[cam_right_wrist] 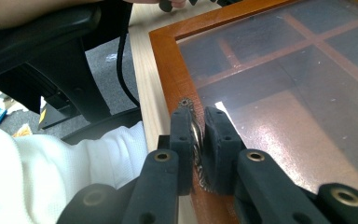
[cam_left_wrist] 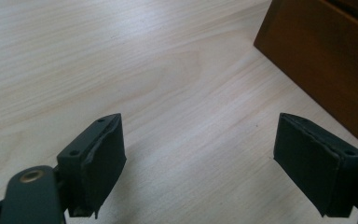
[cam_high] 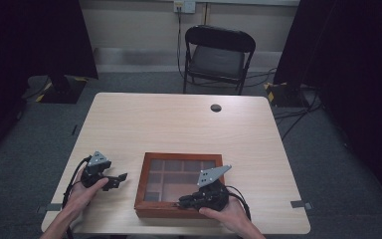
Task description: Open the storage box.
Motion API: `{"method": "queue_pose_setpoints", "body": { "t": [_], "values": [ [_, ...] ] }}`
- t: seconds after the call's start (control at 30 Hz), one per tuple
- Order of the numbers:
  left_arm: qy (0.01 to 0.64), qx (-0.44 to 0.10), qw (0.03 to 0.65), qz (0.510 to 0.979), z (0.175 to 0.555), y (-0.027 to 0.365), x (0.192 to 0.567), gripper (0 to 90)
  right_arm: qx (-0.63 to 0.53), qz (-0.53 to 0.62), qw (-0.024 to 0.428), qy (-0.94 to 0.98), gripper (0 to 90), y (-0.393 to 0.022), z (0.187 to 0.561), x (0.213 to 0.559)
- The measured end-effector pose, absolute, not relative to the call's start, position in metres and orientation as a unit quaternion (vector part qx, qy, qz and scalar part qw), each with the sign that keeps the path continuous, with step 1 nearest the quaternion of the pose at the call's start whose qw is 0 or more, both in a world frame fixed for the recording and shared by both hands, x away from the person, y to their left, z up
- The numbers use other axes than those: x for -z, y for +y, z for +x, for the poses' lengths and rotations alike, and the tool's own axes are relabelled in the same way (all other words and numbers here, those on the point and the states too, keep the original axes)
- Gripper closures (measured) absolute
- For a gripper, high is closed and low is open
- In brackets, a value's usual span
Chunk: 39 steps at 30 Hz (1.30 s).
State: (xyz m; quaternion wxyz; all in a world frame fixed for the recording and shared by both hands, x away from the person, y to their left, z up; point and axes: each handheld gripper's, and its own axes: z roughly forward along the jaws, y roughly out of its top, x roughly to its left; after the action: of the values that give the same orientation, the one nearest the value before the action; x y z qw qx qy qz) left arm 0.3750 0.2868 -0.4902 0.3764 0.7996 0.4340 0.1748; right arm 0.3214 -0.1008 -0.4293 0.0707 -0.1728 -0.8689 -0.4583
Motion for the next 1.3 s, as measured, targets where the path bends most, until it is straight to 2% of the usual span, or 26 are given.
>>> {"method": "queue_pose_setpoints", "body": {
  "t": [0.57,1.13,1.3],
  "values": [
    [0.396,-0.162,0.429,0.796,0.363,0.274,0.473,16.8,0.453,-0.174,0.085,-0.870,83.3,-0.100,0.328,0.415],
    [0.359,-0.146,0.448,0.806,0.355,0.258,0.465,16.7,0.450,-0.177,0.101,-0.869,83.3,-0.101,0.337,0.400],
    [0.350,-0.140,0.456,0.806,0.352,0.252,0.461,16.7,0.451,-0.176,0.104,-0.869,83.3,-0.101,0.344,0.386]
  ]
}}
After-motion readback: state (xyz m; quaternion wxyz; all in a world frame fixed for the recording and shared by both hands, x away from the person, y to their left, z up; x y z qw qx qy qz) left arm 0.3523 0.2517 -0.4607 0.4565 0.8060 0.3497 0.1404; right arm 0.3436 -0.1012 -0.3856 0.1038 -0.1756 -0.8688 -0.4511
